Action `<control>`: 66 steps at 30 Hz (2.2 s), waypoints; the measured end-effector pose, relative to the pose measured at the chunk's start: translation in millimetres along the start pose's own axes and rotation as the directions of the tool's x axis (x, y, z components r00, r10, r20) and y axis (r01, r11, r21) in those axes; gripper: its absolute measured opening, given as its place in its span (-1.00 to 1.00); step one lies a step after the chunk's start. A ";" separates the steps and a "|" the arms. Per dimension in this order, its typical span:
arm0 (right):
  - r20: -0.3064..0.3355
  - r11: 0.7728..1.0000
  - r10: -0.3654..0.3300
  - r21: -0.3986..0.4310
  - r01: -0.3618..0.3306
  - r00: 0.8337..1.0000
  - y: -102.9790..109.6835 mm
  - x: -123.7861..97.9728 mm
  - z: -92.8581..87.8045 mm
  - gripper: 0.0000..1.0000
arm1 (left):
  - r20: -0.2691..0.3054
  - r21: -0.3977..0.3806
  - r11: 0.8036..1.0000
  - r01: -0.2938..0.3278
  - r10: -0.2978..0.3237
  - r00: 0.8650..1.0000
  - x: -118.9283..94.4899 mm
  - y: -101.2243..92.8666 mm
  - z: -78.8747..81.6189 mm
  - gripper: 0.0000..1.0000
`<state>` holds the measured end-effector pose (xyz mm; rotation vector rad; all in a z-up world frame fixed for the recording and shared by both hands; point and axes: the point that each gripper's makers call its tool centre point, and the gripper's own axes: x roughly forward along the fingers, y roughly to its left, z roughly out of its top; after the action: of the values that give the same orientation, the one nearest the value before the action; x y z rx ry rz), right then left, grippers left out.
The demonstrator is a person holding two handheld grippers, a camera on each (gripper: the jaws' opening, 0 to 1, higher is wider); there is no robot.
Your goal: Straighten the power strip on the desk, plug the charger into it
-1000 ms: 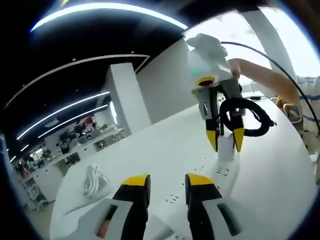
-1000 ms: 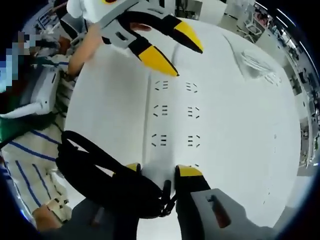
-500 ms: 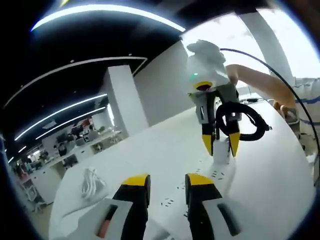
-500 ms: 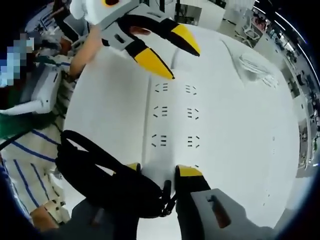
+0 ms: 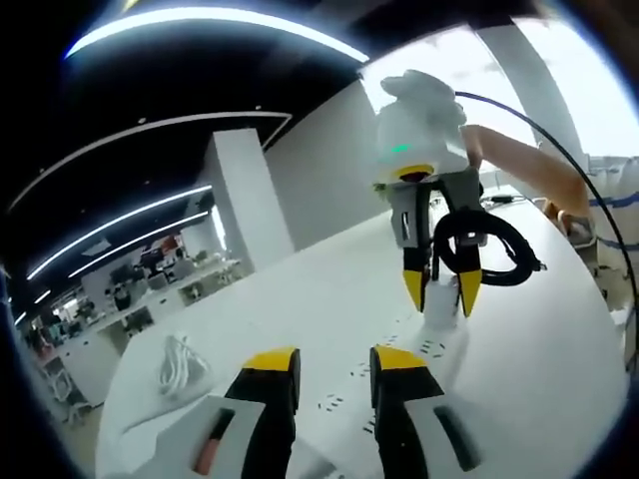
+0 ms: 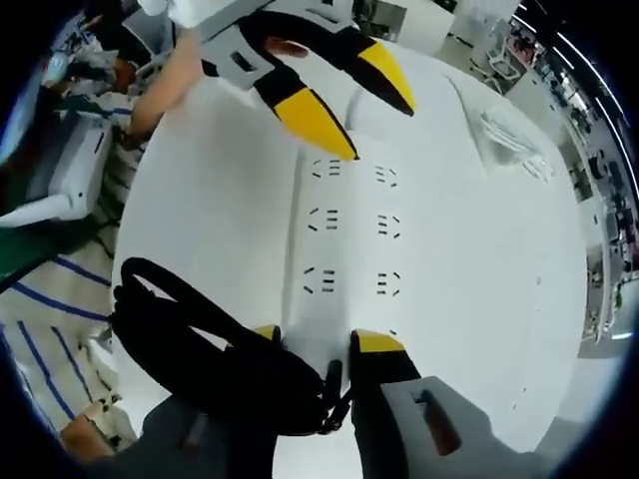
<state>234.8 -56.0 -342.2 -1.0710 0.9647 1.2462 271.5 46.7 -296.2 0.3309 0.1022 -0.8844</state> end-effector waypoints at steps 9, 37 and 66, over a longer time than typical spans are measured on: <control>0.037 0.998 -0.058 -0.015 0.059 0.998 1.8 0.7 1.9 -0.52 | 0.002 -0.008 1.000 -0.001 0.001 1.000 -1.0 -0.6 -0.5 -0.45; 0.100 0.983 -0.183 -0.012 0.185 0.978 -5.0 -0.5 4.0 -0.50 | -0.019 -0.056 0.994 -0.098 0.097 0.995 -2.7 35.7 -16.3 -0.47; 0.145 0.982 -0.186 0.001 0.188 0.972 -4.0 -0.3 3.7 -0.48 | 0.024 -0.052 0.994 -0.096 0.097 0.995 -7.4 22.6 -2.9 -0.47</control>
<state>238.7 -52.5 -340.7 -1.0407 0.7291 1.1585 284.4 66.4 -291.9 0.2739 0.0833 -0.7888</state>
